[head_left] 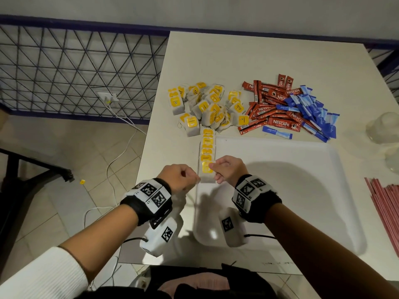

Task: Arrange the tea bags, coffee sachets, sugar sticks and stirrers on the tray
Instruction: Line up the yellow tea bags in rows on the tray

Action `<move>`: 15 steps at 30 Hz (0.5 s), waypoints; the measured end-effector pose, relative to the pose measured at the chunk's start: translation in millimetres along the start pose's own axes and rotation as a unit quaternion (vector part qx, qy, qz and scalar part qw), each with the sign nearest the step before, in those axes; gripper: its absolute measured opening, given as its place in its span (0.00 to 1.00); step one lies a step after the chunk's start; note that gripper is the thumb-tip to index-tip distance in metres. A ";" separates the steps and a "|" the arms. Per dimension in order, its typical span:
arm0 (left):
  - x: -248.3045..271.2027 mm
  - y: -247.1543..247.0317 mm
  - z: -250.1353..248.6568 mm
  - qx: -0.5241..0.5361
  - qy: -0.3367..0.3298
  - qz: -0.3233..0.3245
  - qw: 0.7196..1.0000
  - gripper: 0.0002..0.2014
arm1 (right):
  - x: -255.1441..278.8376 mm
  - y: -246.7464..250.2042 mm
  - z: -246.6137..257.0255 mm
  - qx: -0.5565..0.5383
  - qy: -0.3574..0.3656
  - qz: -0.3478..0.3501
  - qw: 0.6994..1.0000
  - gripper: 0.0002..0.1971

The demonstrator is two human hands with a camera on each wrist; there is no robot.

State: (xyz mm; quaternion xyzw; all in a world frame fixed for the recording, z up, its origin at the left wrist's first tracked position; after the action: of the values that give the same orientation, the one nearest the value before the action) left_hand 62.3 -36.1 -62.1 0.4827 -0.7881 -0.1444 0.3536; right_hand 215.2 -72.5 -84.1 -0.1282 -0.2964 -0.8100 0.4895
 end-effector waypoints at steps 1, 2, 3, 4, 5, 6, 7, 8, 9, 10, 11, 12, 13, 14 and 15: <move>-2.1 1.9 -1.8 -0.010 -0.008 -0.010 1.000 0.03 | -0.2 -1.2 -0.1 0.001 0.000 0.002 1.000 0.09; -4.3 2.8 -5.8 -0.019 -0.018 -0.016 1.000 0.05 | -0.8 -1.7 0.2 -0.002 0.000 0.004 1.000 0.09; -6.0 2.1 -8.1 -0.024 -0.026 -0.018 0.999 0.09 | -0.4 -3.0 -0.5 -0.008 -0.001 0.006 1.000 0.09; -7.6 0.8 -11.4 -0.024 -0.033 -0.017 0.999 0.13 | -0.3 -3.5 -1.2 -0.015 -0.003 0.006 1.000 0.09; -8.9 -1.0 -15.1 -0.019 -0.041 -0.013 0.999 0.17 | -0.5 -3.4 -1.7 -0.019 -0.004 0.005 1.000 0.09; -10.3 -2.1 -19.1 -0.015 -0.049 -0.012 0.999 0.20 | -0.9 -3.5 -2.3 -0.024 -0.006 0.005 1.000 0.09; -11.1 -3.2 -21.2 -0.015 -0.056 -0.011 0.998 0.22 | -0.6 -4.0 -3.3 -0.027 -0.009 0.005 1.000 0.09; -12.1 -4.1 -23.3 -0.019 -0.063 -0.011 0.998 0.23 | -0.9 -4.1 -3.8 -0.031 -0.011 0.005 0.999 0.09; -13.2 -5.1 -24.6 -0.027 -0.069 -0.012 0.997 0.24 | -1.3 -3.9 -4.5 -0.034 -0.012 0.005 0.999 0.08; -14.1 -5.7 -25.2 -0.033 -0.073 -0.013 0.997 0.24 | -1.3 -3.8 -4.2 -0.034 -0.012 0.004 0.999 0.08; -15.2 -6.1 -25.2 -0.038 -0.075 -0.015 0.996 0.24 | -0.9 -3.8 -3.8 -0.035 -0.012 0.003 0.999 0.08; -16.4 -5.8 -24.5 -0.040 -0.075 -0.018 0.996 0.24 | -0.9 -4.1 -3.7 -0.037 -0.012 0.003 0.999 0.08; -17.7 -5.5 -23.5 -0.040 -0.074 -0.021 0.996 0.23 | -0.6 -4.5 -3.6 -0.039 -0.012 0.002 0.999 0.08; -18.5 -5.1 -22.7 -0.040 -0.072 -0.024 0.996 0.23 | -0.2 -4.6 -3.6 -0.040 -0.012 0.001 0.999 0.07; -19.3 -5.2 -21.6 -0.040 -0.069 -0.025 0.996 0.22 | 0.3 -4.3 -3.3 -0.042 -0.011 0.000 0.999 0.07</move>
State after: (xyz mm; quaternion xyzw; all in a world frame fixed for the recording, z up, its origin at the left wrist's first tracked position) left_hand 86.2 -19.6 -57.8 0.4764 -0.7919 -0.2180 0.3137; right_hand 211.6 -73.3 -88.1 -0.1578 -0.2677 -0.8203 0.4801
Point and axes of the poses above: each hand's wrist, its own x-axis away from the middle knuckle, its own y-axis out of the back of the hand, z = x × y, the point moved 10 cm from there along -x, towards the middle knuckle, and after that the axes turned 12 degrees about -z, right-handed, at the moved point
